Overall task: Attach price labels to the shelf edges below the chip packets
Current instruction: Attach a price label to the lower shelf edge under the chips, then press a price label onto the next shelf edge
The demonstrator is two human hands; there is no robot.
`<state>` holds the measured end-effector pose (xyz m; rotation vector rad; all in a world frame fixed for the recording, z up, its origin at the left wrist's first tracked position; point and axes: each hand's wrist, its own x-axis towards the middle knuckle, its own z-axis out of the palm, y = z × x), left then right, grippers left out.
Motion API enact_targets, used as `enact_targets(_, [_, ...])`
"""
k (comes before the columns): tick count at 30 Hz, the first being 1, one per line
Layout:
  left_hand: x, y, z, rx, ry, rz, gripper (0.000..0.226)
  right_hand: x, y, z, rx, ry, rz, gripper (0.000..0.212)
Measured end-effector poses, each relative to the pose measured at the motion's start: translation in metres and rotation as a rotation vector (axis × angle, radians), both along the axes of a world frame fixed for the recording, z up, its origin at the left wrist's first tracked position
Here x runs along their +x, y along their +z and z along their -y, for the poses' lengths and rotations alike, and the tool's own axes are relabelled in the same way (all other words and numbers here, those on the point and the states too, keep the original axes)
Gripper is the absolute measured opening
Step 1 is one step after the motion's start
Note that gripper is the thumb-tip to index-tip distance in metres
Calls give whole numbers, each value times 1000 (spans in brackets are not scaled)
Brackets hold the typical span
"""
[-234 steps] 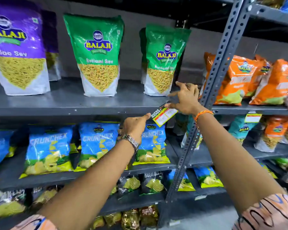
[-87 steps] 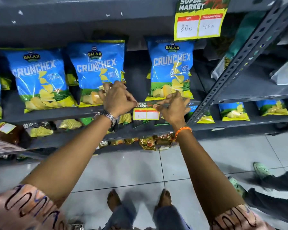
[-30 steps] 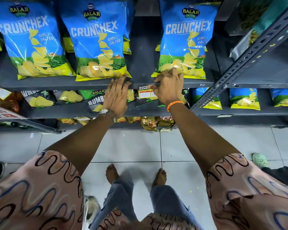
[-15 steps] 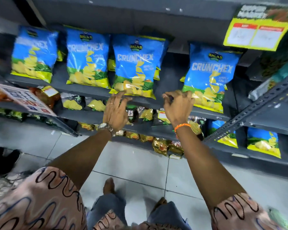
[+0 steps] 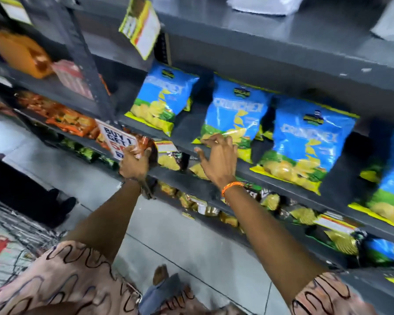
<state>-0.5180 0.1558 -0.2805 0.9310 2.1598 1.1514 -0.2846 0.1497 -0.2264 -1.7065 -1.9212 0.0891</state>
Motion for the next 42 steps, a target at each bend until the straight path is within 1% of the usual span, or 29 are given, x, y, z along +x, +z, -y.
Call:
enact_targets(2, [-30,-23,-31,-12,-142,204,83,-34,-7,-25,-85,50,55,35])
enact_targets(4, [-60,-84,-76,-57,-283,344,98,-58,-12,-46,-131,78,111,39])
enact_targets(5, [-69,-112,-97,-57,-339,390,100,-69,-14,-57,-148,82,139,41])
enact_targets(6, [-71,-119,-108,-49,-372,419,100,-79,-16,-67,-167,86,165,42])
enact_targets(7, [-66,-106,-106,-71,-400,431,95,-86,-18,-76,-189,92,190,43])
enact_targets(8, [-57,-79,-99,-73,-430,433,82,-91,-20,-83,-208,94,207,43])
enact_targets(9, [-48,-55,-93,-76,-482,411,64,-95,-23,-89,-226,97,226,42])
enact_targets(10, [-44,-50,-96,-72,-520,375,46,-99,-25,-95,-239,101,246,41])
enact_targets(11, [-42,-55,-103,-55,-520,331,32,-101,-28,-99,-246,104,262,39])
enact_targets(12, [-42,-63,-111,-49,-512,330,18,-102,-31,-102,-244,102,276,37])
enact_targets(13, [-42,-65,-116,-30,-497,322,16,-103,-33,-103,-228,95,283,34])
enact_targets(15, [-45,-71,-116,-2,-475,310,23,-106,-38,-105,-193,69,258,27])
enact_targets(18, [-49,-74,-114,32,-447,263,13,-111,-41,-108,-130,-11,248,22])
enact_targets(20, [-51,-74,-114,84,-455,311,18,-114,-42,-108,-107,-51,267,19])
enact_targets(22, [-55,-78,-116,99,-424,286,28,-116,-43,-107,-95,-80,259,17])
enact_targets(24, [-63,-88,-120,74,-473,274,31,-117,-46,-105,-83,-108,241,17])
enact_targets(28, [-75,-110,-137,56,-470,168,43,-124,-50,-96,-84,-203,230,18])
enact_targets(30, [-78,-112,-141,54,-441,116,59,-127,-52,-90,-90,-243,225,16])
enact_targets(31, [-76,-101,-138,35,-432,75,69,-128,-53,-88,-97,-255,223,15])
enact_targets(32, [-76,-95,-137,18,-431,51,73,-129,-53,-87,-104,-262,224,15])
enact_targets(35, [-71,-75,-130,-34,-453,5,63,-130,-52,-87,-113,-273,221,15])
enact_targets(40, [-68,-63,-127,-55,-443,-79,70,-129,-53,-86,-149,-288,201,14])
enact_targets(42, [-67,-55,-125,-87,-442,-163,60,-129,-57,-84,-180,-305,188,14])
